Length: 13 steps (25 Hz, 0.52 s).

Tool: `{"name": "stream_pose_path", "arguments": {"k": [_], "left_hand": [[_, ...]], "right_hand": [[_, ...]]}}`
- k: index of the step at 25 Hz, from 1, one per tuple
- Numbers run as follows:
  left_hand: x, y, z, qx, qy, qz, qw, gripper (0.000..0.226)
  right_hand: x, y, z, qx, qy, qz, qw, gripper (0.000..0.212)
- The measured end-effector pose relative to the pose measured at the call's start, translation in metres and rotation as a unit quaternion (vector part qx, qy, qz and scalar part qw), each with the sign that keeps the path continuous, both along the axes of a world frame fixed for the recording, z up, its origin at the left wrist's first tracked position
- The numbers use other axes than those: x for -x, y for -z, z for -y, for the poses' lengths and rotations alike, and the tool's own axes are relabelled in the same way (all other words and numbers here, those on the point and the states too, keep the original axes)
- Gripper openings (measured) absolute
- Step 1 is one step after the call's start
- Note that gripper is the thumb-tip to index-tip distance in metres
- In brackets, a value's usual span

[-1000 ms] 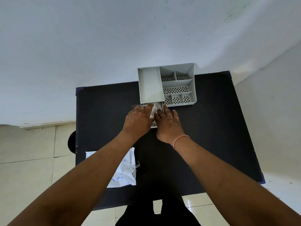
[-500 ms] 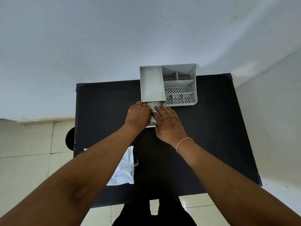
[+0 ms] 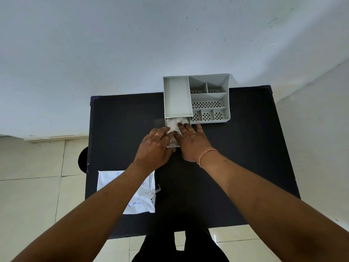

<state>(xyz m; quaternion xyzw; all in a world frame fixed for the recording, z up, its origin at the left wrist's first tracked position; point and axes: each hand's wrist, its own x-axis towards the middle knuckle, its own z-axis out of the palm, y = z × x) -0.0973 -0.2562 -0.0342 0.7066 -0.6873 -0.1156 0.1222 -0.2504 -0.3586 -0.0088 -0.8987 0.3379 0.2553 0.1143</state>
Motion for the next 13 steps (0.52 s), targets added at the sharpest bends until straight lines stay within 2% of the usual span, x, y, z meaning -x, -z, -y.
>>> {"name": "stream_pose_path", "arguments": {"k": [2, 4, 7, 10, 13], "left_hand": [[0.004, 0.000, -0.003, -0.053, 0.006, 0.034, 0.998, 0.074], [0.009, -0.003, 0.004, -0.099, 0.002, 0.065, 0.993, 0.085], [0.014, -0.011, 0.023, -0.129, 0.013, 0.083, 0.988, 0.075], [0.015, -0.017, 0.034, -0.127, 0.003, 0.068, 0.990, 0.060], [0.014, -0.022, 0.045, -0.139, -0.009, 0.051, 0.989, 0.055]], "right_hand": [[-0.002, 0.000, 0.001, -0.006, 0.004, -0.002, 1.000, 0.082], [-0.003, -0.001, 0.000, -0.004, 0.007, -0.001, 1.000, 0.082], [-0.003, 0.001, 0.003, -0.009, 0.010, -0.005, 1.000, 0.085], [-0.005, 0.000, 0.010, -0.007, 0.017, 0.015, 1.000, 0.082], [-0.007, -0.003, 0.019, -0.003, 0.021, 0.034, 0.999, 0.078]]}}
